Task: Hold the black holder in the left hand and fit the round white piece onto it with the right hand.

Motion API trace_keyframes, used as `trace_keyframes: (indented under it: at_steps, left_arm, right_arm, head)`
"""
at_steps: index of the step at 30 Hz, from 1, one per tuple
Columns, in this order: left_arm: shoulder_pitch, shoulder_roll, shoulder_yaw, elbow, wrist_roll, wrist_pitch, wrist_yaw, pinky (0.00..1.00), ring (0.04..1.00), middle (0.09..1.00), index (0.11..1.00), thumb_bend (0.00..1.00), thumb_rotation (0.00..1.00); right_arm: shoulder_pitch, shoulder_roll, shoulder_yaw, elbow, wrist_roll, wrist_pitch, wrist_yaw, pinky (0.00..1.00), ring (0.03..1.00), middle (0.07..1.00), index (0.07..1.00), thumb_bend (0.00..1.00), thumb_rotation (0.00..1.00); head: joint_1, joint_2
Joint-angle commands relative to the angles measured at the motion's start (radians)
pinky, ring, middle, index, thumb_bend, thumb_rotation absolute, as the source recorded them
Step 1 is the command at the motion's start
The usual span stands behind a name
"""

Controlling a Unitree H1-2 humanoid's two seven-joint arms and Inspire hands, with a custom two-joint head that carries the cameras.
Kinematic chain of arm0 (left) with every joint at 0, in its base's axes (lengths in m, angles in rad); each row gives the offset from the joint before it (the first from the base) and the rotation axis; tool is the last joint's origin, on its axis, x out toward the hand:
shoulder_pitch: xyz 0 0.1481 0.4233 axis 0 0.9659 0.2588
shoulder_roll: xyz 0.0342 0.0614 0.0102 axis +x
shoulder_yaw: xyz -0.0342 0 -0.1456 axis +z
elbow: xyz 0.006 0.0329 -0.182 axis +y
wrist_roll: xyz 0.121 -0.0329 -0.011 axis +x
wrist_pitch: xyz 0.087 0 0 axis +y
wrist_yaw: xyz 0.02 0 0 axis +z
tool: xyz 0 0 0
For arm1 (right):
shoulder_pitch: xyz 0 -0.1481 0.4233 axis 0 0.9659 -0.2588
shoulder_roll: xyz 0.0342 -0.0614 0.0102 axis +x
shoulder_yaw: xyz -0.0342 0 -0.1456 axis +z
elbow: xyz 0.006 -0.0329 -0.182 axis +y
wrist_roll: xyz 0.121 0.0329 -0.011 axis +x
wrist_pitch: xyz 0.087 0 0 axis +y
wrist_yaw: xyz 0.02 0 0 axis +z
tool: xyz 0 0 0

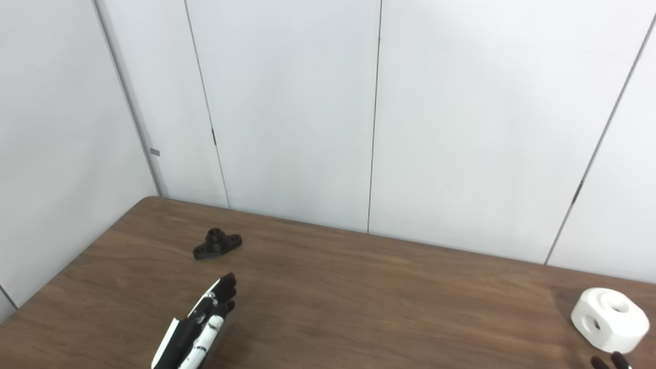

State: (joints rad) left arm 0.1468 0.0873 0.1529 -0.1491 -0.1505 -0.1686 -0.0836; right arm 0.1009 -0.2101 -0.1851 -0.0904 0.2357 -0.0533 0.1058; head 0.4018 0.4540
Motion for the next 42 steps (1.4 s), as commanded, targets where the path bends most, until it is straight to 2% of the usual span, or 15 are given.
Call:
trace_keyframes:
  at_steps: [1,9,16,19,22,25,29,31,34,38,40,42]
  left_arm:
    - [0.03,-0.042,-0.026,0.019,0.008,0.005,0.016,0.96,0.962,0.951,0.922,0.42,0.63]
    - [0.036,-0.045,-0.035,-0.017,0.021,0.033,0.026,0.97,0.961,0.952,0.928,0.42,0.64]
    - [0.039,-0.04,-0.036,-0.03,0.025,0.051,0.033,0.99,0.97,0.958,0.933,0.42,0.63]
    - [0.038,-0.03,-0.035,-0.023,0.038,0.051,0.033,0.99,0.972,0.959,0.933,0.43,0.64]
    - [0.037,-0.02,-0.031,-0.016,0.052,0.032,0.033,0.98,0.969,0.959,0.933,0.43,0.56]
    - [0.037,0.0,-0.031,-0.015,0.118,0.023,0.047,0.95,0.967,0.964,0.942,0.49,0.45]
    - [0.036,0.019,-0.026,-0.068,0.237,0.072,0.076,0.94,0.942,0.955,0.946,0.55,0.35]
    - [0.023,0.037,-0.024,-0.086,0.287,0.086,0.083,0.9,0.937,0.96,0.948,0.6,0.25]
    - [-0.011,0.078,-0.028,-0.136,0.38,0.174,0.076,0.94,0.967,0.97,0.964,0.65,0.17]
    - [-0.055,0.124,-0.033,-0.177,0.496,0.27,0.081,0.88,0.935,0.957,0.961,0.7,0.19]
    - [-0.077,0.147,-0.033,-0.193,0.534,0.298,0.081,0.83,0.914,0.951,0.959,0.72,0.22]
    - [-0.095,0.169,-0.031,-0.201,0.563,0.315,0.078,0.84,0.929,0.961,0.962,0.72,0.23]
  right_arm:
    - [0.031,-0.008,-0.007,0.021,0.003,-0.002,0.008,1.0,0.986,0.943,1.0,0.53,1.0]
    - [0.043,-0.019,-0.015,-0.009,0.01,0.025,0.009,1.0,0.988,0.956,1.0,0.53,1.0]
    - [0.045,-0.013,-0.013,-0.027,0.006,0.052,0.005,1.0,0.995,0.964,1.0,0.57,1.0]
    - [0.044,-0.008,-0.008,-0.019,0.0,0.04,0.007,1.0,0.994,0.962,1.0,0.57,1.0]
    - [0.044,-0.001,-0.005,-0.009,-0.004,0.018,0.009,1.0,0.984,0.956,1.0,0.55,1.0]
    - [0.047,0.005,-0.001,-0.014,-0.012,0.019,0.002,1.0,0.989,0.956,1.0,0.55,1.0]
    - [0.048,0.019,0.004,-0.014,-0.017,0.01,-0.001,1.0,0.988,0.952,1.0,0.55,1.0]
    - [0.046,0.026,0.006,-0.008,-0.018,0.003,-0.002,1.0,0.984,0.947,1.0,0.54,1.0]
    - [0.043,0.033,0.009,-0.007,-0.02,0.002,-0.002,1.0,0.985,0.943,1.0,0.56,1.0]
    - [0.044,0.042,0.008,-0.017,-0.015,0.012,-0.003,1.0,0.989,0.939,0.993,0.58,1.0]
    - [0.048,0.045,0.007,-0.023,-0.015,0.017,-0.003,1.0,0.991,0.942,0.989,0.59,1.0]
    - [0.05,0.048,0.006,-0.029,-0.013,0.023,-0.002,1.0,0.993,0.945,0.987,0.59,1.0]
  head:
    - [0.002,0.005]
    - [0.014,0.041]
    - [0.002,0.034]
    - [-0.005,0.031]
    - [-0.015,0.03]
    - [-0.026,0.032]
    - [-0.048,0.025]
    - [-0.054,0.025]
    - [-0.061,0.022]
    - [-0.061,0.022]
    - [-0.062,0.022]
    - [-0.063,0.023]
